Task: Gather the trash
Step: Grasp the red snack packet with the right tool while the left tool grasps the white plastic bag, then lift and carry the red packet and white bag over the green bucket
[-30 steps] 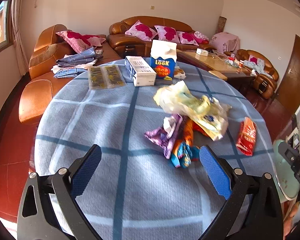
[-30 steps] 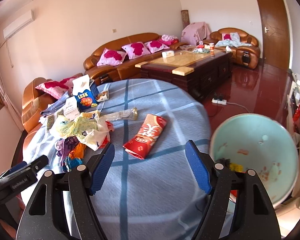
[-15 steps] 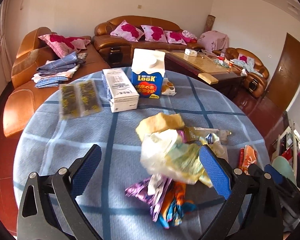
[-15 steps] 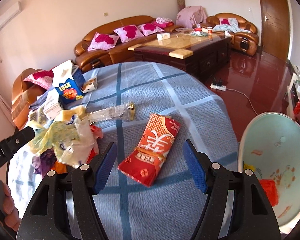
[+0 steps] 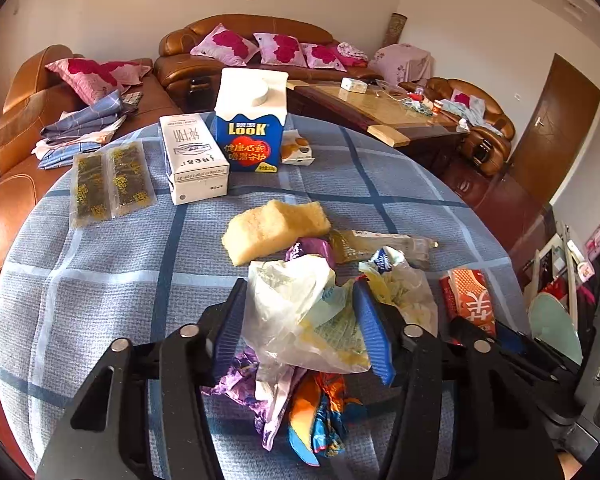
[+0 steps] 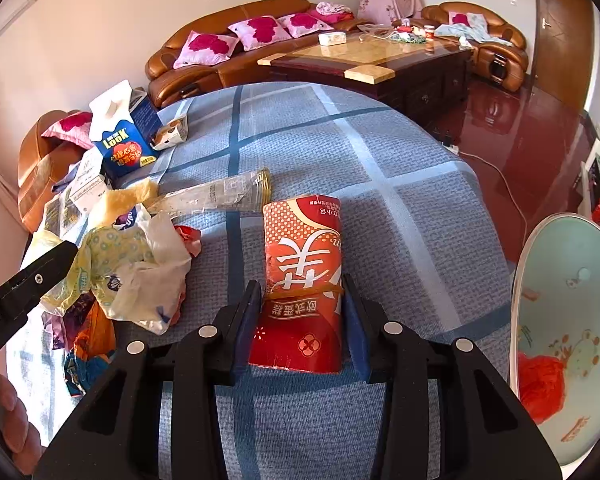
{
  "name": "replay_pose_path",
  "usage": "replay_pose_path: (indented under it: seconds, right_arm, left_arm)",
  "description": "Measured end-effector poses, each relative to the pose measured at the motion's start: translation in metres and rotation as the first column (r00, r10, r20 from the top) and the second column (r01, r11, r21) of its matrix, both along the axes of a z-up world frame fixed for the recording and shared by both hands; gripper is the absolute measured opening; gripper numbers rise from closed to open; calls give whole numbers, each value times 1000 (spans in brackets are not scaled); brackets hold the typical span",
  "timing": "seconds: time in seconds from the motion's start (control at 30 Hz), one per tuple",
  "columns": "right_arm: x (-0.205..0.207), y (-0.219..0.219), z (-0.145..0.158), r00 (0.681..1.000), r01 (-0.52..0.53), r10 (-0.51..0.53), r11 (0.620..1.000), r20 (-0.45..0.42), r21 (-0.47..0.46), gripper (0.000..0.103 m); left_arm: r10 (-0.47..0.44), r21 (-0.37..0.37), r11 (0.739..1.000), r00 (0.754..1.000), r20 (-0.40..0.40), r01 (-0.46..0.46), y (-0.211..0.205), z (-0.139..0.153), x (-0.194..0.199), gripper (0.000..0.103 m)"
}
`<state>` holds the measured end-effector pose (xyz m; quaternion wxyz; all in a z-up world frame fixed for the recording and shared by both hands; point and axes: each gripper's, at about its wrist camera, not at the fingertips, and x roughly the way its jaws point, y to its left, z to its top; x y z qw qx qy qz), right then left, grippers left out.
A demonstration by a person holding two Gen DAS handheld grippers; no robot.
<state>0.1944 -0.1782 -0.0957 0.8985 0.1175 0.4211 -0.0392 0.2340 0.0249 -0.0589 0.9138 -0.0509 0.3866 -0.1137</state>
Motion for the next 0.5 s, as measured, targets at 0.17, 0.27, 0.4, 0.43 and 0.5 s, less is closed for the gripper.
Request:
replay_pose_path:
  seconds: [0.17, 0.27, 0.4, 0.43, 0.5]
  right_arm:
    - [-8, -1, 2, 1000, -3, 3, 1000, 15, 20, 40]
    - [-17, -3, 8, 999, 0, -1, 1000, 37, 27, 39]
    - [-29, -6, 18, 997, 3, -6, 999, 72, 41, 37]
    - [-32, -6, 20, 997, -2, -1, 999, 81, 37, 36]
    - [-37, -4, 24, 995, -7, 4, 1000, 96, 26, 36]
  left_arm:
    - [14, -15, 1000, 1000, 7, -13, 2, 3, -9, 45]
    - [21, -14, 1000, 999, 30, -20, 2, 10, -16, 44]
    - [26, -2, 1000, 997, 77, -26, -1, 24, -27, 42]
    - [26, 5, 1000, 995, 92, -26, -2, 29, -31, 40]
    - [27, 7, 1000, 993, 115, -28, -4, 36, -38, 40]
